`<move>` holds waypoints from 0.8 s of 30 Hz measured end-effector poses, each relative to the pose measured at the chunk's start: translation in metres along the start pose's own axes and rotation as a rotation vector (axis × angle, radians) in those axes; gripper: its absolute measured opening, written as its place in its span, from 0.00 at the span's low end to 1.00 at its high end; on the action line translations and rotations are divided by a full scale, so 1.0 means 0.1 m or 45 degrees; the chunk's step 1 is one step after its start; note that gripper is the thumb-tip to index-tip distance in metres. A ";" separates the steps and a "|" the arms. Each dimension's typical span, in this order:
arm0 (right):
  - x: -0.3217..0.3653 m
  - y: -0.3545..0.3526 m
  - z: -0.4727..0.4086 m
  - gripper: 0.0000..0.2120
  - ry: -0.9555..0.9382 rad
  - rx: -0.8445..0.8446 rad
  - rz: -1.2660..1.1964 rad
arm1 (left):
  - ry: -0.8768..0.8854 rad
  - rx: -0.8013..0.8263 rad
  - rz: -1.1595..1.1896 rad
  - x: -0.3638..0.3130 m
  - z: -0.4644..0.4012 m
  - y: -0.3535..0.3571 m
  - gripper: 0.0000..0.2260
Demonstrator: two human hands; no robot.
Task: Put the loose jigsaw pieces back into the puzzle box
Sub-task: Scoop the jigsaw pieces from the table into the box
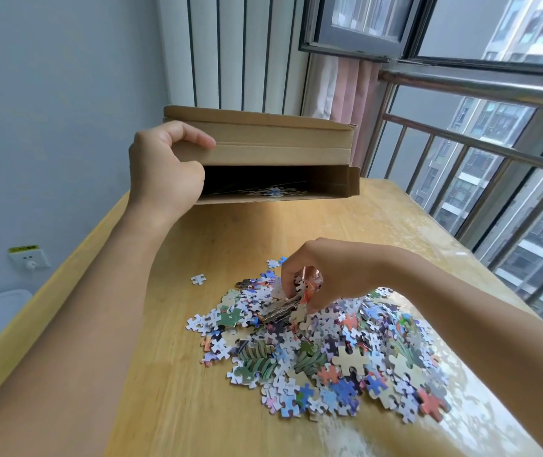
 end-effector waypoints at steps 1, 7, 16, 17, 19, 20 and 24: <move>0.00 -0.01 0.01 0.13 -0.012 -0.018 0.000 | -0.004 0.002 0.001 0.00 0.00 0.00 0.23; 0.02 -0.13 0.09 0.12 -0.085 -0.120 -0.029 | -0.014 0.004 -0.005 0.00 0.02 0.00 0.23; -0.02 -0.49 0.28 0.11 -0.270 -0.642 -0.335 | -0.027 0.003 0.003 -0.02 0.03 0.01 0.23; -0.03 -0.53 0.31 0.11 -0.290 -0.704 -0.371 | -0.027 0.003 0.000 -0.01 0.03 0.02 0.23; -0.02 -0.65 0.36 0.11 -0.328 -0.850 -0.404 | -0.023 0.007 0.004 -0.01 0.03 0.02 0.23; -0.02 -0.71 0.39 0.11 -0.337 -0.924 -0.405 | -0.024 0.009 0.000 -0.01 0.03 0.02 0.23; 0.02 -0.95 0.42 0.10 -0.325 -1.133 -0.183 | -0.021 0.010 -0.010 -0.02 0.03 0.02 0.23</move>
Point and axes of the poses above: each hand's wrist, its own z-axis away from the middle knuckle, its own y-axis out of the palm, x = y × z, the point moved 7 cm from there along -z, towards the middle knuckle, and after that the axes turned 1 degree about -z, right-handed, at the moved point
